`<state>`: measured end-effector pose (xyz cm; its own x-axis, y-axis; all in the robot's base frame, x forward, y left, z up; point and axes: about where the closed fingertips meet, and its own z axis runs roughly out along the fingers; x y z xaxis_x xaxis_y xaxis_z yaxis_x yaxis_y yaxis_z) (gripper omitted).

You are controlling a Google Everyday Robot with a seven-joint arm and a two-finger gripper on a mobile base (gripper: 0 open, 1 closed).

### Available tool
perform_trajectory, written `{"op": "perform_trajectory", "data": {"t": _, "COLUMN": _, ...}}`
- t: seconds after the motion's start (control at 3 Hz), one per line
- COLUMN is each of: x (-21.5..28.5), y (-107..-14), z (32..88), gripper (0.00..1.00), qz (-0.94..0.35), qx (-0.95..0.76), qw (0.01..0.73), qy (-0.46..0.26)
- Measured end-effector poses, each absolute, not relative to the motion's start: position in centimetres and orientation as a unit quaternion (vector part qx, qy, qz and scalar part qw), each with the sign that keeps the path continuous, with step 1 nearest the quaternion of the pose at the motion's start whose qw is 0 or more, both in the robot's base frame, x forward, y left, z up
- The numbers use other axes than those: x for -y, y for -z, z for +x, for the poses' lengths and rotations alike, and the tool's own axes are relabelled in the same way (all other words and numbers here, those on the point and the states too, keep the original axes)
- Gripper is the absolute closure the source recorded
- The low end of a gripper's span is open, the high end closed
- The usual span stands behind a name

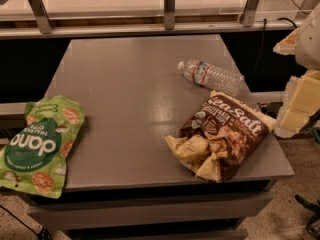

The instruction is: Move brown chip bag near green rice chip bag

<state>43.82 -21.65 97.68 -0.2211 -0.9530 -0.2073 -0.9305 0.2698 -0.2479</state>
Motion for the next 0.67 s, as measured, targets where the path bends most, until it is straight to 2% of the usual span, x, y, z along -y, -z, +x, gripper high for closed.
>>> {"op": "perform_trajectory", "data": {"t": 0.67, "x": 21.53, "y": -97.66, "z": 43.87, "gripper": 0.00, "qz": -0.606, "qx": -0.778, "qw": 0.164, "qy": 0.029}}
